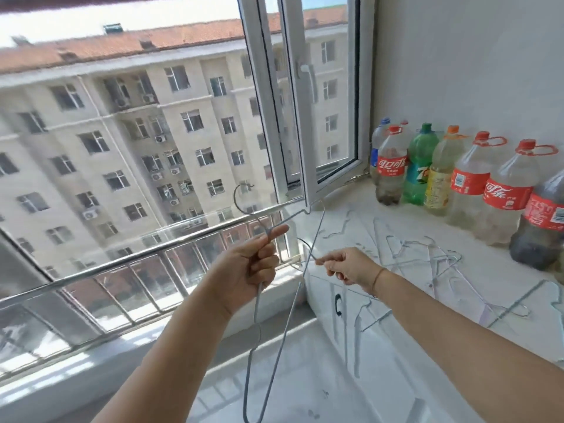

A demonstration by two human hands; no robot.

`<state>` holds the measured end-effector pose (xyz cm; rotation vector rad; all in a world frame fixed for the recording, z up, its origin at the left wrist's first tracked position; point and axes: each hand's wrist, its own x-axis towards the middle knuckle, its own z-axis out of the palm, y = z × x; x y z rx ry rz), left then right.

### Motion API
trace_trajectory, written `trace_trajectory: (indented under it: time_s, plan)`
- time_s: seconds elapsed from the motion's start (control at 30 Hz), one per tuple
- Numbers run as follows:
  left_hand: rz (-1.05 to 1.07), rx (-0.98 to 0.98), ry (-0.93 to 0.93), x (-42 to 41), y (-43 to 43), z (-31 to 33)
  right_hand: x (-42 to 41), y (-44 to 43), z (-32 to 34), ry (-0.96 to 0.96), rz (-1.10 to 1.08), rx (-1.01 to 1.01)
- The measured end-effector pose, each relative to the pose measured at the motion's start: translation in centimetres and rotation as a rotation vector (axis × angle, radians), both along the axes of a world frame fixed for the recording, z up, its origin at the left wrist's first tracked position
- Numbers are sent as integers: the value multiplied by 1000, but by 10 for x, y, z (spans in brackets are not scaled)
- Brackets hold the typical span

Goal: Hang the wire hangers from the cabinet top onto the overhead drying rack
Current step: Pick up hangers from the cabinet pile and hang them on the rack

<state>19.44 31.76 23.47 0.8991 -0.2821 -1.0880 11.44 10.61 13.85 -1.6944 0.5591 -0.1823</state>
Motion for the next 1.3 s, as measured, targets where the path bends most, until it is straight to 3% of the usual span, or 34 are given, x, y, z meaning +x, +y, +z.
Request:
trace_trajectory:
  time_s: [0.2, 0.43, 0.6, 0.83, 1.1, 1.3]
  plan:
    - [72, -80, -70, 14, 131, 23, 61, 118, 15, 145, 45, 21]
    - [356, -51, -205, 31, 312, 64, 110, 292, 50, 49, 167, 495]
    - [493, 28, -238, 47, 415, 88, 137, 401, 96, -40, 259, 661]
    - [613, 57, -307, 77, 474, 137, 155, 484, 193, -222, 306, 643]
    - [657, -30, -429, 116, 455, 219, 210, 490, 284, -411, 278, 443]
    - [813, 39, -487, 172, 455, 256, 258, 497, 329, -459, 338, 339]
